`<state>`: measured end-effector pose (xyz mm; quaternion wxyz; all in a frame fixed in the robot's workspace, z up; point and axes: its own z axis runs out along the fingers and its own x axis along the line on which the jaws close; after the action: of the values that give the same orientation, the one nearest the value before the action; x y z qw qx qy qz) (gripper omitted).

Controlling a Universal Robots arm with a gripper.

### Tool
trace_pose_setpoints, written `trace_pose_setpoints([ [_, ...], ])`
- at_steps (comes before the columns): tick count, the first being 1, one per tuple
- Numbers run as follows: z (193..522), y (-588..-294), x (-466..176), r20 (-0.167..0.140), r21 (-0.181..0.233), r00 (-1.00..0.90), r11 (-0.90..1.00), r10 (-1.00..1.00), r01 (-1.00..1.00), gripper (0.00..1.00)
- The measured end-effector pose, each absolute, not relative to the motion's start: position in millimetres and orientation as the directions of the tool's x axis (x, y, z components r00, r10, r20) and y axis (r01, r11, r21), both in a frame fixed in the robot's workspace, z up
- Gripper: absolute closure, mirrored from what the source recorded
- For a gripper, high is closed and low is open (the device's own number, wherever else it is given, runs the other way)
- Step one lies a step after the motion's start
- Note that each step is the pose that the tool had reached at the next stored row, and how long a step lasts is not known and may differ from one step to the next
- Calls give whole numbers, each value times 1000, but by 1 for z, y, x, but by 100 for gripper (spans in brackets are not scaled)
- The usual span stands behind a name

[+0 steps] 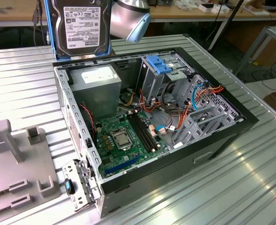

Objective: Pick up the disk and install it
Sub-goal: 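Pick up the disk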

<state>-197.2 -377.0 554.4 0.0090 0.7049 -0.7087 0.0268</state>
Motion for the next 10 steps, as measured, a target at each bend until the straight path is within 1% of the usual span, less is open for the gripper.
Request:
trace_pose_setpoints([
  [10,553,-378,-164,54,-25,-6,5,-999,-1000,63],
])
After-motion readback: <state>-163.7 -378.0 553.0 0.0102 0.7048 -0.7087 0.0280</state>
